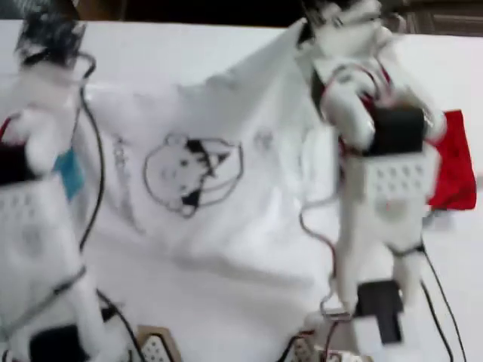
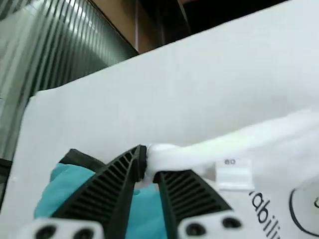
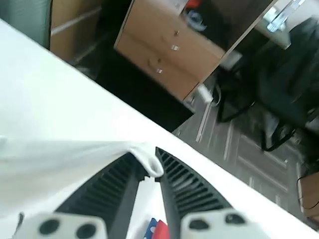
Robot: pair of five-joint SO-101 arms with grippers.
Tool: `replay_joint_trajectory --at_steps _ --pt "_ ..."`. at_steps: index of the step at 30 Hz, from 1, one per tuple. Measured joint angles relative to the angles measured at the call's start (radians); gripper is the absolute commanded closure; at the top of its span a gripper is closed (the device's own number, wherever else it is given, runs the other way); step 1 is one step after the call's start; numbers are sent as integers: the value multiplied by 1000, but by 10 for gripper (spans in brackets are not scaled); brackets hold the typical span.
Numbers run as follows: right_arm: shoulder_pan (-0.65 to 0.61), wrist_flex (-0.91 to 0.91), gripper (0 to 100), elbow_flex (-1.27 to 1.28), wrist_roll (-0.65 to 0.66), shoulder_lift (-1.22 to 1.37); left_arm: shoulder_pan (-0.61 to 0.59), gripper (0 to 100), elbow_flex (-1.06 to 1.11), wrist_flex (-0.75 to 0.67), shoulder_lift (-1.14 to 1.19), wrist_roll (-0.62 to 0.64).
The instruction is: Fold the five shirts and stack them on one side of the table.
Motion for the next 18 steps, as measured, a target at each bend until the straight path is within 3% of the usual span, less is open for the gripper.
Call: replay_joint_trajectory --at_steps 8,13,18 --pt "11 -129 977 -66 57 250 64 976 -21 -166 296 -83" --pt "21 -135 977 -230 63 410 63 976 -195 -160 463 -86" --pt "48 -94 977 -370 63 534 72 976 -437 -58 637 -86"
